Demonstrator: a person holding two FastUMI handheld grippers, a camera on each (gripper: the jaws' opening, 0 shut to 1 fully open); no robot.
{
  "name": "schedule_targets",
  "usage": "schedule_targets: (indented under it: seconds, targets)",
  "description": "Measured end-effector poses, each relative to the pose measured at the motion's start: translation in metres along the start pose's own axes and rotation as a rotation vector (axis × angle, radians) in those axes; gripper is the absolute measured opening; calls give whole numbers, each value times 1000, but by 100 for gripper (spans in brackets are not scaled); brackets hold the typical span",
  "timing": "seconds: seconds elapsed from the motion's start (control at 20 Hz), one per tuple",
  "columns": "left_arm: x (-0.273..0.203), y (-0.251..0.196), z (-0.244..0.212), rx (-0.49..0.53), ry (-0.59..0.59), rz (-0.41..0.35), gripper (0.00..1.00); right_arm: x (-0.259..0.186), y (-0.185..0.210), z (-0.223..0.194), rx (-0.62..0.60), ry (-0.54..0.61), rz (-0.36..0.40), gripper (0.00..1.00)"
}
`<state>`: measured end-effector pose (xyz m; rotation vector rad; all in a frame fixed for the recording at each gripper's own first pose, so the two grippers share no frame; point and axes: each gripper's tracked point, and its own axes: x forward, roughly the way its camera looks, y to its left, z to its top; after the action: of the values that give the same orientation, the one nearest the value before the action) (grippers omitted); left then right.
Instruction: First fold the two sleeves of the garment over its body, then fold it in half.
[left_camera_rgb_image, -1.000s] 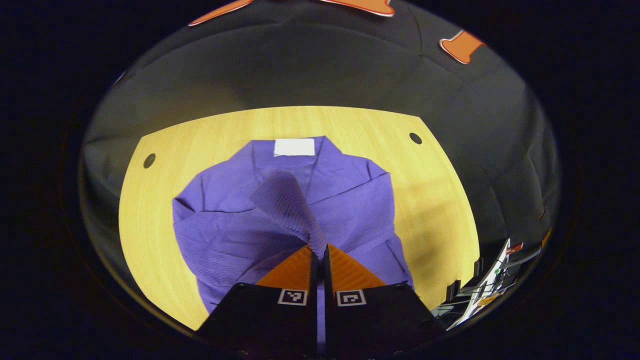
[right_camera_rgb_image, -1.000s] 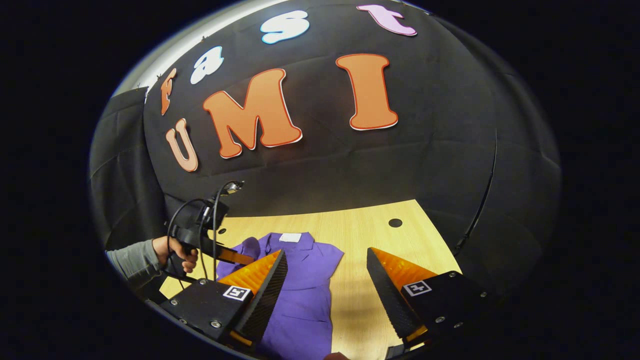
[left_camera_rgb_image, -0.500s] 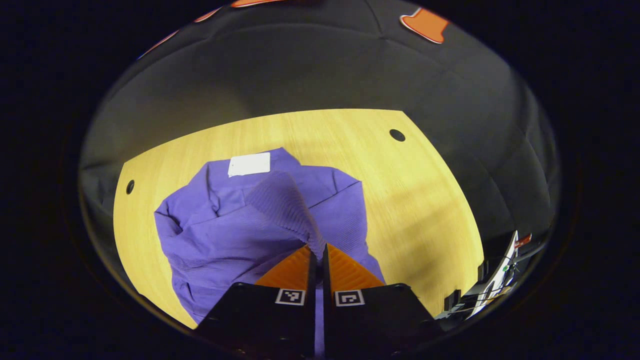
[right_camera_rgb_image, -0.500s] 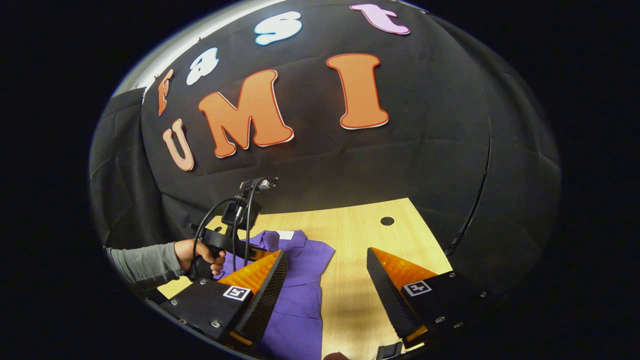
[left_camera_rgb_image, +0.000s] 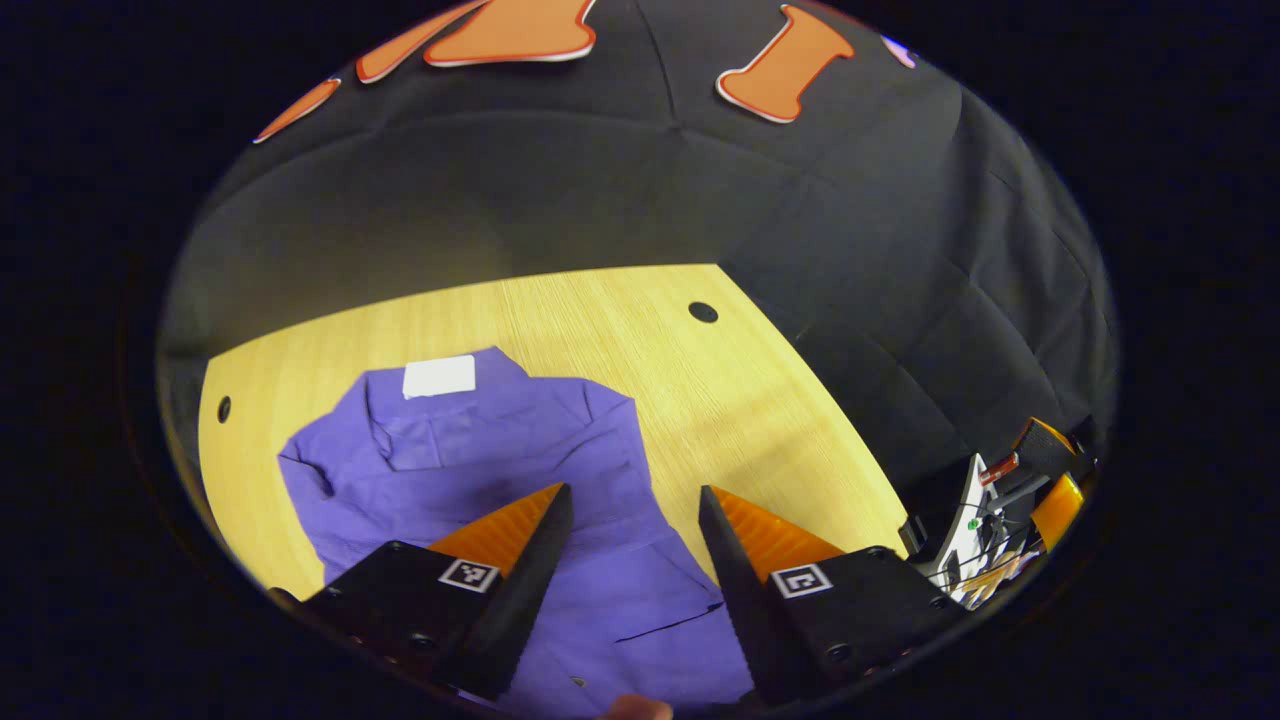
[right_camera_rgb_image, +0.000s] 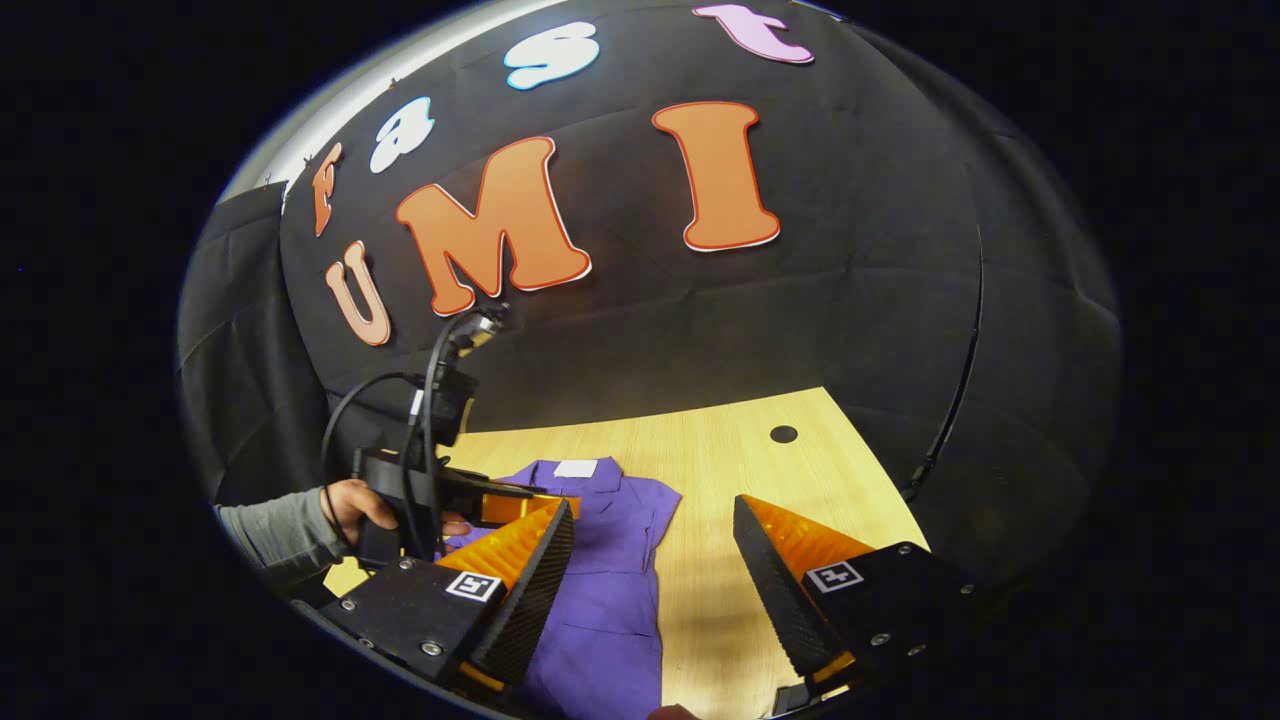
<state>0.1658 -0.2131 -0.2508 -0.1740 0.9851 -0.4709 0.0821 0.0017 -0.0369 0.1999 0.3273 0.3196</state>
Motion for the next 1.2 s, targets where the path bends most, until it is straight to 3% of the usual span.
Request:
schedule_targets:
  seconds: [0.25, 0.5, 0.75, 1.0, 1.2]
  targets:
    - [-64, 49, 9, 23, -167, 118, 96, 11, 26, 2, -19, -35, -7, 95]
    - [-123, 95, 16, 1, -364, 249, 96, 19, 47, 11, -73, -112, -31, 95]
    - [-196, 118, 31, 69, -618, 358, 96, 21, 82, 7, -127, -153, 22, 95]
    - [-266, 124, 22, 101, -775, 421, 97, 18, 95, 14, -179, -245, 6, 95]
    - [-298, 128, 1, 117, -853, 482, 94, 16, 94, 3, -173, -227, -2, 95]
